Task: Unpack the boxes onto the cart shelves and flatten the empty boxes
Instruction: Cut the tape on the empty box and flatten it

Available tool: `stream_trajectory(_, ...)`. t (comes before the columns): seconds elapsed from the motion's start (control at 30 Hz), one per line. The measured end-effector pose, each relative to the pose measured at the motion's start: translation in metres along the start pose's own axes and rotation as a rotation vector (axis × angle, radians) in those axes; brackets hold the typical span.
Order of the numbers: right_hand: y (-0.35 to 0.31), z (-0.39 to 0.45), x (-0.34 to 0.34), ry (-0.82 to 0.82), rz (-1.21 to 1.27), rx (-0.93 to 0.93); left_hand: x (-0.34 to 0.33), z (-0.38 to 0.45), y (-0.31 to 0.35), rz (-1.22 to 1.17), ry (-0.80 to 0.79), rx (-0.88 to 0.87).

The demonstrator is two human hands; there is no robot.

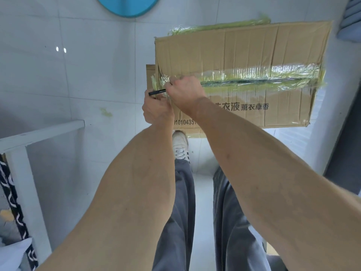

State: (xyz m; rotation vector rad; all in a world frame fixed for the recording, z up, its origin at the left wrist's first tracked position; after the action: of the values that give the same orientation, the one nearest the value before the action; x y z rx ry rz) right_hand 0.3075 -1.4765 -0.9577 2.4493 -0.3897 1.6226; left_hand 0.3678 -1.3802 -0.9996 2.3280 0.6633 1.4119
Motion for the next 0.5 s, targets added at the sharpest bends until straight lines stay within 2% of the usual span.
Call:
stream_trajectory(0.2,0.014,-0.006,-0.002,-0.003,0.031,-0.058,-0.006,-0.005,-0.001,0.05,0.001,-0.043)
stream_trajectory(0.37,0.073,-0.045,-0.035,-0.295,-0.111,-0.179,-0.008,-0.009,-0.007,0.116,0.036,-0.074)
stream_trajectory(0.5,0.11,-0.075,-0.061,-0.316,-0.15,-0.233,-0.019,-0.018,0.001,0.21,0.108,-0.105)
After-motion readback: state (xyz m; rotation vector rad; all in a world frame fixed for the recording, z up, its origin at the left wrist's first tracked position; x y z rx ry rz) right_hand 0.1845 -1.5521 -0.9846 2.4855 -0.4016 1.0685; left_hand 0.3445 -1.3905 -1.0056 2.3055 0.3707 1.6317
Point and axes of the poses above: each hand's wrist, its own z-axis towards the middle knuckle, its own x-axis out of the back of the hand, y = z × x, the point moved 4 cm from there along z, towards the middle knuckle, and after that the axes turned 12 degrees about -z, right-handed, at the moved point
